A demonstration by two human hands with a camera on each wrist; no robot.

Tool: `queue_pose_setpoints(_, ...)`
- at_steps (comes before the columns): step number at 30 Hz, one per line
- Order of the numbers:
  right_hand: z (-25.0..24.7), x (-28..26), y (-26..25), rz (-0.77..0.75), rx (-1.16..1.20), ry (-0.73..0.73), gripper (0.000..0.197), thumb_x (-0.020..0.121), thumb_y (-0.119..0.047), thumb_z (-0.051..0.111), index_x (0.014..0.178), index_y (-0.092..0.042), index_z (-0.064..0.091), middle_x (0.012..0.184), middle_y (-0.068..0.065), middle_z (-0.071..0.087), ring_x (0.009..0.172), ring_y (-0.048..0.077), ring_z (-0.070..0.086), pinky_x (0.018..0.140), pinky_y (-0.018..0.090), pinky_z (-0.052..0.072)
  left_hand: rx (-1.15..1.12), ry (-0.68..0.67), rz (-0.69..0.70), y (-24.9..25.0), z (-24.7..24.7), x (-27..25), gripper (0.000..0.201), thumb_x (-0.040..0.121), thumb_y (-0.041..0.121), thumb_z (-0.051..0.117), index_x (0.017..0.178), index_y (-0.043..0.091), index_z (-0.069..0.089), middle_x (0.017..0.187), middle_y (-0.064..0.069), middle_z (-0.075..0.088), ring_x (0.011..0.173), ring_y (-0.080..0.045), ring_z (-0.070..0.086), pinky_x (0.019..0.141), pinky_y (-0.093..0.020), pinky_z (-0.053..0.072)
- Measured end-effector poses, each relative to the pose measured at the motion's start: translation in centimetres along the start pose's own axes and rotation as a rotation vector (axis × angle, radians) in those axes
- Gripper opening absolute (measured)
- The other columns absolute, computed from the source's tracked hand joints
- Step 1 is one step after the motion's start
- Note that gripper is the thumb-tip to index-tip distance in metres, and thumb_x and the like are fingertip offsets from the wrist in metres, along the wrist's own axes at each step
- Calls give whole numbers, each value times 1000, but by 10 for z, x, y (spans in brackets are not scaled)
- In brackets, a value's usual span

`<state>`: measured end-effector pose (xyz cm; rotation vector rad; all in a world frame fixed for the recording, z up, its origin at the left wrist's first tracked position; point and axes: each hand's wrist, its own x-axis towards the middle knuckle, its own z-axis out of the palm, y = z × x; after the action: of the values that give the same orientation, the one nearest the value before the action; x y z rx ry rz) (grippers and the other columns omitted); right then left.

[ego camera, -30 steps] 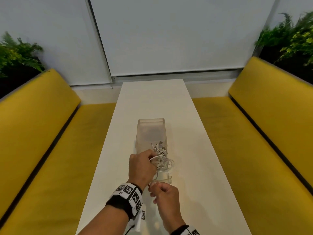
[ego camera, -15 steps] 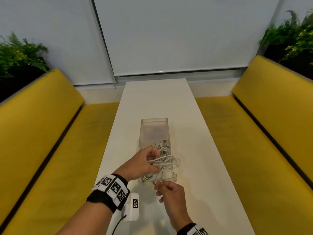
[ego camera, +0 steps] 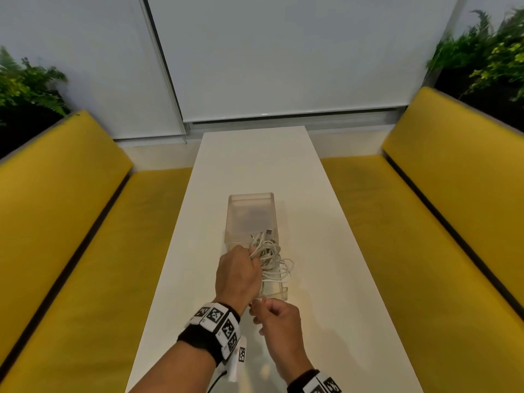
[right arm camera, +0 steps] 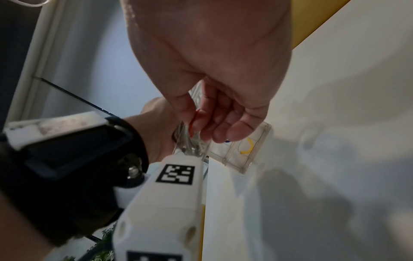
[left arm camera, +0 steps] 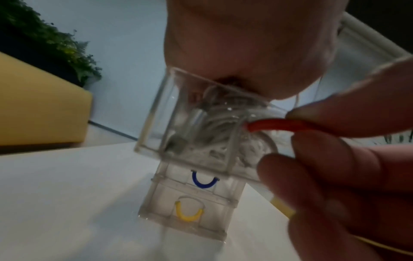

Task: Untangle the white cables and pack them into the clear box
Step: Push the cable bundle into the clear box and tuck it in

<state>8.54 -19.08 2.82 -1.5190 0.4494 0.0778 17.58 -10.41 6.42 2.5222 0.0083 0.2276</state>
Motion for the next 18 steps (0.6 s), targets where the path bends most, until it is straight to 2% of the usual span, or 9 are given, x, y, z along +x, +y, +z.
queue_pose_setpoints(2, -1, 2, 2, -2, -11, -11, 26, 88, -13, 69, 65, 0, 71, 67, 17, 69, 58, 11, 54, 59, 26, 45, 234, -67, 31, 6, 1, 1, 36, 102, 30, 40, 91, 12, 69, 100, -6, 67, 101, -28, 61, 92, -41, 42)
queue_pose_setpoints(3, -1, 3, 3, -1, -18, -13, 27, 87, -12, 69, 64, 1, 69, 64, 14, 66, 59, 12, 53, 59, 26, 44, 365, -119, 41, 8, 1, 1, 32, 100, 28, 40, 95, 17, 69, 105, -2, 64, 109, -26, 57, 102, -47, 34)
queue_pose_setpoints(5, -2, 6, 5, 1, -30, -10, 29, 87, -14, 71, 63, 2, 67, 63, 8, 63, 59, 13, 50, 58, 26, 42, 500, -216, 31, 11, -1, 3, 22, 93, 25, 45, 103, 21, 65, 110, 0, 63, 115, -24, 52, 109, -53, 23)
queue_pose_setpoints(7, -3, 7, 6, 3, -33, -11, 31, 87, -16, 72, 65, 5, 66, 61, 6, 59, 58, 14, 47, 57, 26, 40, 501, -232, 25, 11, 0, 4, 34, 87, 20, 51, 120, 16, 51, 109, -1, 65, 111, -24, 57, 108, -52, 24)
queue_pose_setpoints(9, -4, 7, 5, -1, -29, -14, 31, 87, -14, 72, 66, 8, 65, 60, 6, 57, 58, 14, 46, 56, 25, 40, 417, -183, 33, 10, 4, 4, 54, 83, 12, 51, 135, 13, 35, 105, -2, 67, 102, -26, 61, 106, -48, 27)
queue_pose_setpoints(10, -5, 7, 4, -3, -32, -15, 31, 86, -13, 71, 66, 9, 64, 60, 7, 57, 58, 14, 46, 56, 25, 40, 359, -144, 56, 10, 5, 1, 56, 84, 9, 49, 138, 13, 33, 106, -2, 68, 99, -26, 62, 104, -45, 30)
queue_pose_setpoints(14, -8, 8, 4, 4, -59, -10, 26, 84, -9, 68, 66, 10, 63, 62, 9, 58, 60, 15, 48, 58, 25, 41, 240, -109, 159, 9, 7, -8, 50, 91, 4, 44, 139, 19, 41, 124, -6, 58, 101, -33, 57, 87, -35, 37)
queue_pose_setpoints(16, -10, 7, 3, 2, -66, -9, 27, 85, -11, 68, 69, 10, 64, 62, 8, 56, 61, 15, 47, 58, 26, 41, 172, -135, 186, 4, 8, -9, 50, 89, 2, 45, 135, 21, 44, 124, -6, 57, 95, -35, 58, 78, -35, 37)
queue_pose_setpoints(18, -11, 7, 1, -9, -63, -13, 29, 86, -12, 68, 70, 11, 64, 63, 8, 56, 61, 15, 47, 58, 25, 41, 87, -164, 191, -1, 5, -8, 47, 85, 4, 45, 127, 25, 42, 118, -5, 59, 86, -36, 60, 74, -39, 45)
